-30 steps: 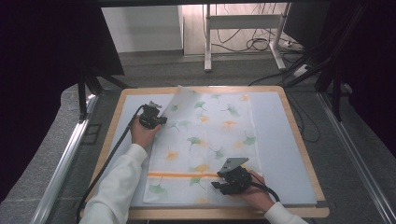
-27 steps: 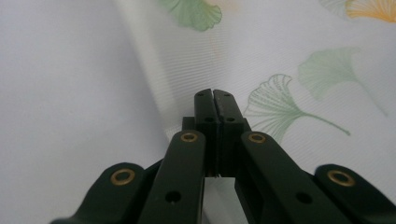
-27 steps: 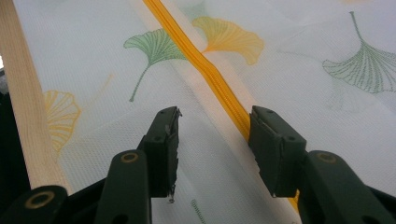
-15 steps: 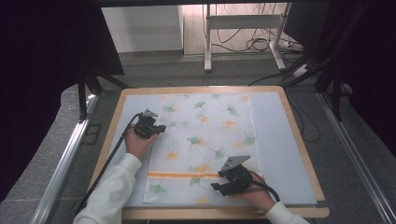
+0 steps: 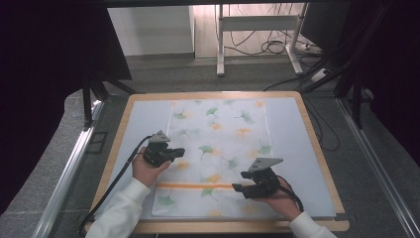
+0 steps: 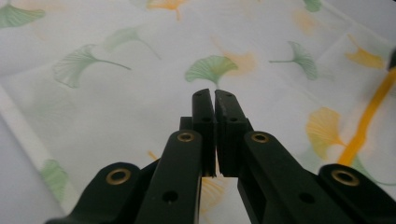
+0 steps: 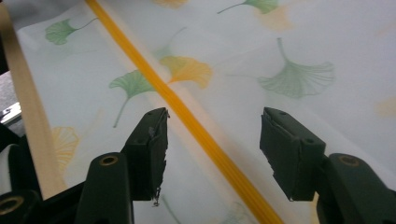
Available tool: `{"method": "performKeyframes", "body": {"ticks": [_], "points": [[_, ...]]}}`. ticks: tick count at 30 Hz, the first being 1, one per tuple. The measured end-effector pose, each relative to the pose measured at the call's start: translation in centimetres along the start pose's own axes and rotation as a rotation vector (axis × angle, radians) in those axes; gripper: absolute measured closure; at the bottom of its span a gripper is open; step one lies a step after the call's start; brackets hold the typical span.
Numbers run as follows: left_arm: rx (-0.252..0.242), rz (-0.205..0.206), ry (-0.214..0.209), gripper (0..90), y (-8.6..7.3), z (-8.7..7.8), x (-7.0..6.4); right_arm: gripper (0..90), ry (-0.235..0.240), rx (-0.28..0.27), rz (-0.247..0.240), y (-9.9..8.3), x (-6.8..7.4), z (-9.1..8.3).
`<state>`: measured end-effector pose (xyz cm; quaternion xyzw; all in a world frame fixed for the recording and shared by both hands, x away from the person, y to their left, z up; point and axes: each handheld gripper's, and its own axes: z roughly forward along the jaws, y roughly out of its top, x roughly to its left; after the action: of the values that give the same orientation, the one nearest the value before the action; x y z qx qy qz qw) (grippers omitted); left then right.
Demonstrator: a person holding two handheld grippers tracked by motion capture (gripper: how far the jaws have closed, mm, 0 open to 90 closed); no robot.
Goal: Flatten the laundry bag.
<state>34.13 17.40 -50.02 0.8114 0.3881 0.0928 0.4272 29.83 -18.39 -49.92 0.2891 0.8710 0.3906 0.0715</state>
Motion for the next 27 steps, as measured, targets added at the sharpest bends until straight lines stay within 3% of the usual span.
{"method": "performKeyframes", "body": {"ticks": [4, 5, 6, 7, 8, 10, 13, 16, 20, 21, 25, 26, 27], "points": [[0.009, 0.011, 0.007, 77.8, -0.7, 0.0, -1.0, 40.4, -0.039, -0.017, 0.027, -0.2, -1.3, -0.8], [0.018, 0.009, 0.008, 71.8, -0.8, 0.1, -1.1, 40.2, -0.05, -0.021, 0.032, -0.3, -1.6, -0.9], [0.024, 0.005, 0.01, 58.9, -0.9, 0.2, -1.2, 39.5, -0.065, -0.028, 0.049, -0.3, -2.5, -1.2], [0.029, 0.004, 0.019, 54.4, -1.1, 0.3, -1.3, 39.3, -0.072, -0.036, 0.06, -0.3, -2.9, -1.3], [0.037, 0.006, 0.028, 54.4, -1.2, 0.3, -1.3, 39.3, -0.072, -0.036, 0.06, -0.3, -2.9, -1.3], [0.053, 0.007, 0.038, 45.4, -1.2, 0.2, -1.4, 39.3, -0.082, -0.05, 0.077, -0.2, -3.7, -1.6], [0.041, 0.012, 0.032, 38.8, -1.2, 0.0, -1.7, 39.1, -0.091, -0.062, 0.101, -0.2, -4.8, -1.9], [0.034, 0.029, 0.021, 34.9, -1.0, -0.3, -2.1, 39.1, -0.11, -0.072, 0.127, -0.4, -5.6, -2.4], [0.027, 0.021, 0.005, 33.1, -0.7, -0.5, -2.7, 39.1, -0.124, -0.074, 0.135, -0.7, -5.9, -2.9], [0.018, 0.018, -0.025, 31.8, -0.4, -0.6, -3.3, 39.1, -0.131, -0.08, 0.154, -0.8, -6.1, -3.2], [0.028, 0.046, -0.045, 31.2, -0.2, -0.7, -4.5, 39.2, -0.134, -0.085, 0.17, -0.9, -6.7, -3.7], [0.024, 0.038, -0.074, 31.4, -0.3, -0.7, -5.0, 39.7, -0.141, -0.087, 0.183, -0.8, -7.2, -3.8], [0.024, 0.038, -0.074, 31.4, -0.3, -0.7, -5.0, 40.1, -0.141, -0.087, 0.186, -0.9, -7.4, -3.9]]}}
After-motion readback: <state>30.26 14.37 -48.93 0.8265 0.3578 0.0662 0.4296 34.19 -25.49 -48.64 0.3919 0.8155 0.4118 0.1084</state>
